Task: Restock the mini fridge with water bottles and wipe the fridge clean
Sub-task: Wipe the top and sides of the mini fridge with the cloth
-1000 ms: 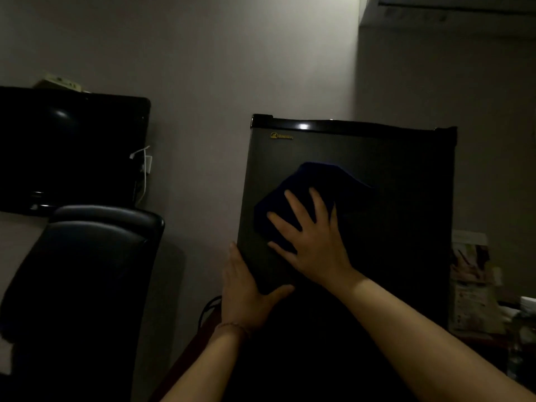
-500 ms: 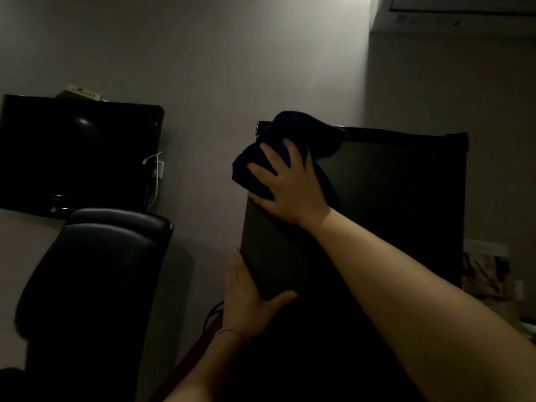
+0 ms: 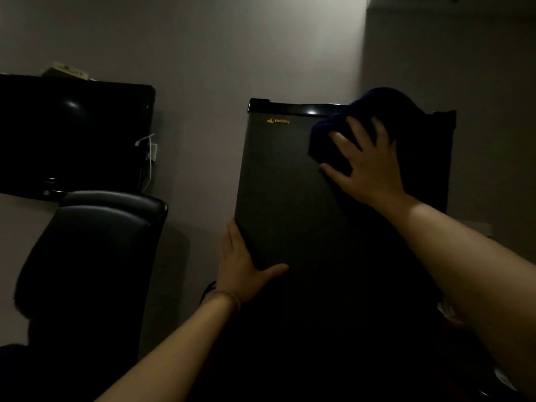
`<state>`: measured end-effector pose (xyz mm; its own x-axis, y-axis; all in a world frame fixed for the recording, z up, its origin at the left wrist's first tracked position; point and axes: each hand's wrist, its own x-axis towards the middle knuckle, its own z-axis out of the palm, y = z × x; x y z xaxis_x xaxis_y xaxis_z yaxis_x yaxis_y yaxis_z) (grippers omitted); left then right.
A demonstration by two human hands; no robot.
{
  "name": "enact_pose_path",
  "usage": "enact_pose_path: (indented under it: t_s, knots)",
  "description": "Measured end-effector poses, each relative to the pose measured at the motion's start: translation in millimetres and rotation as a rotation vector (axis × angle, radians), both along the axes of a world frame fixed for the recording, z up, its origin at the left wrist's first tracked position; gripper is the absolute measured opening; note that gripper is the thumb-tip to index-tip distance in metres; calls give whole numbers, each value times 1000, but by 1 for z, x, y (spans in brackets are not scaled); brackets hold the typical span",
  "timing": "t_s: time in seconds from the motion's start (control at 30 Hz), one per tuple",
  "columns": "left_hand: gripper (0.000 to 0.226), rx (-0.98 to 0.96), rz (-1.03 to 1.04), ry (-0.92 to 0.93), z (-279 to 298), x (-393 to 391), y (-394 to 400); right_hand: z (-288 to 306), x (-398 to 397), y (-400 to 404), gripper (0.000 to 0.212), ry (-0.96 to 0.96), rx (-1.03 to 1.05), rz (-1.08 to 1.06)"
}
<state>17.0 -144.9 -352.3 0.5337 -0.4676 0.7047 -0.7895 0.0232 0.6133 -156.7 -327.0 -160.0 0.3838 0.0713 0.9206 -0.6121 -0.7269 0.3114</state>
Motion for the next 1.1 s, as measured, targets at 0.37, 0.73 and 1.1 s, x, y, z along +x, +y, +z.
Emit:
enact_pose_path:
  t_s: [0.37,0.73,1.1]
  knots:
    - [146,75,126,-154,27,-3,-7,-134,-73,-39,64,-162,147,29]
    - [123,22,102,-157,23,2,3,-276,-61,-21,63,201,108,6]
    - [115,-41,-56,49,-35,17,13,-267,-4,10,62,305,-35,97]
